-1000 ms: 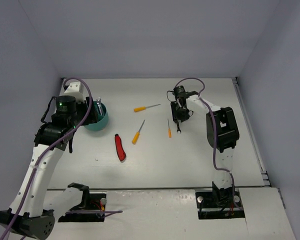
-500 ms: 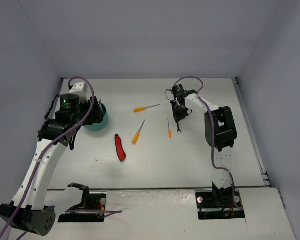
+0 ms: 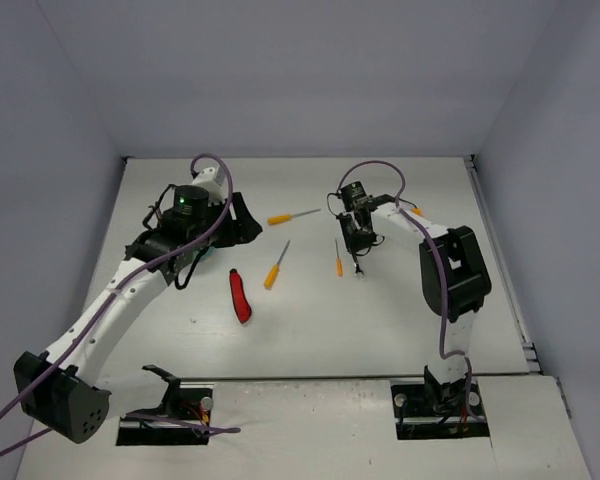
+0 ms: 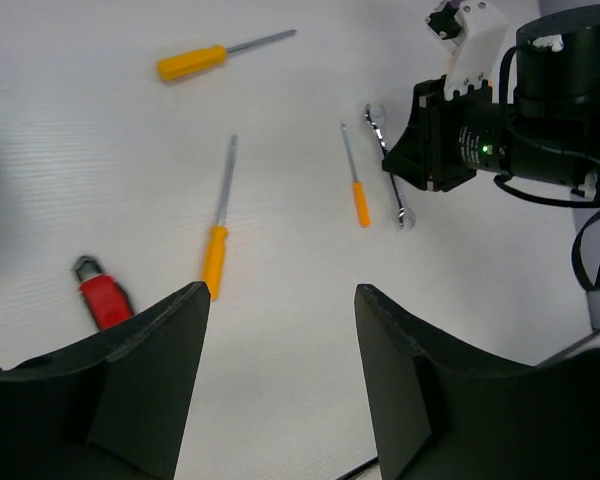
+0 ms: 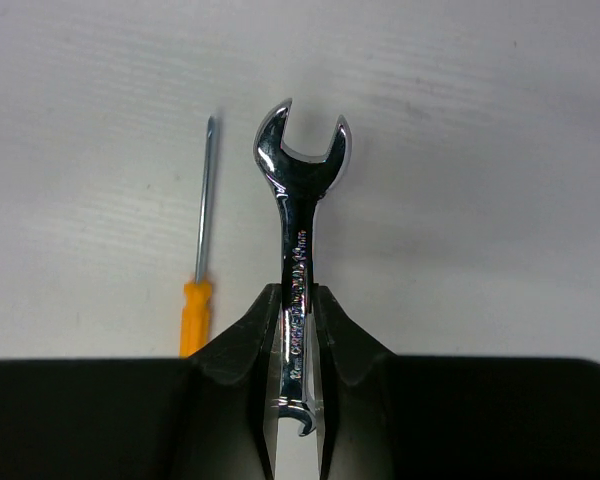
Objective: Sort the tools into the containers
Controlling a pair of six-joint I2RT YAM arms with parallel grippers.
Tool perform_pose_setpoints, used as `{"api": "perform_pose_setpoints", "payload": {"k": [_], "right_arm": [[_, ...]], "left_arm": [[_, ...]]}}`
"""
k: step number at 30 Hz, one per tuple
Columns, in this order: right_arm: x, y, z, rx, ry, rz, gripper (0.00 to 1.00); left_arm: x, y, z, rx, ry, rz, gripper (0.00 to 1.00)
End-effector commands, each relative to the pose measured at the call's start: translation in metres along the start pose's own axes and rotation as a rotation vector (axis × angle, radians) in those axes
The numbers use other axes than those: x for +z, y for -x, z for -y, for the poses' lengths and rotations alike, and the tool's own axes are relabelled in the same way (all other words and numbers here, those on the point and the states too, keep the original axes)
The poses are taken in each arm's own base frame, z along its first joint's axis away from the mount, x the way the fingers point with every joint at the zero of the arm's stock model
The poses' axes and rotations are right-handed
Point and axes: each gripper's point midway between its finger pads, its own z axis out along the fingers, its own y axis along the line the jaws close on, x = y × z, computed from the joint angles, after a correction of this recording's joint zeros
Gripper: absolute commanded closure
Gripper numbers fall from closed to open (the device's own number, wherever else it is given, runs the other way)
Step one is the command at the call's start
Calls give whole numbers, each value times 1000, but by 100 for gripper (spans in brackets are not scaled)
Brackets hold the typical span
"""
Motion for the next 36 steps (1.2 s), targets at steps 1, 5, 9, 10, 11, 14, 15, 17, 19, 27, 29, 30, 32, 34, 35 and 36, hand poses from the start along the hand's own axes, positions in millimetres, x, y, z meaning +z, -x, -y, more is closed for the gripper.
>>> {"api": "perform_pose_setpoints", "payload": {"k": [1, 5, 9, 10, 11, 14, 15, 17, 19, 27, 29, 30, 32, 34, 35, 36], "right_arm": [[-56, 41, -7, 28, 53, 248, 100], [-87, 41, -33, 6, 194, 331, 100], [-116, 34, -59, -52, 281, 399, 100], [-123, 34, -65, -57, 301, 420, 100], [-130, 33, -70, -61, 333, 440, 100], [-153, 36, -86, -77, 433, 499, 100], [-158, 37, -89, -79, 452, 512, 100], [-167, 39, -96, -89, 488, 532, 100], [-176, 39, -99, -94, 511, 547, 100], [-195, 45, -113, -109, 586, 591, 100], [-197, 44, -115, -112, 596, 591, 100], [-198, 44, -117, -114, 606, 593, 100], [-200, 45, -118, -114, 611, 596, 100], [-203, 46, -119, -115, 619, 602, 100], [-204, 46, -120, -115, 620, 604, 100], [-205, 46, -120, -114, 620, 606, 100]], "left_arm": [[21, 28, 49, -72, -188, 93, 44], [39, 26, 62, -91, -240, 83, 44], [51, 28, 88, -59, -335, 89, 44], [54, 26, 93, -54, -351, 77, 44], [57, 25, 96, -51, -361, 73, 44], [68, 19, 102, -57, -377, 59, 44], [71, 17, 105, -58, -384, 54, 44], [76, 14, 109, -61, -394, 42, 43], [82, 12, 114, -60, -399, 33, 43], [89, 20, 134, -51, -438, 51, 43], [89, 22, 137, -53, -442, 56, 43], [91, 22, 138, -54, -441, 57, 43], [95, 22, 137, -59, -432, 57, 43], [100, 19, 135, -68, -425, 46, 43], [102, 19, 135, -72, -423, 41, 43], [105, 16, 134, -75, -421, 33, 43]]}}
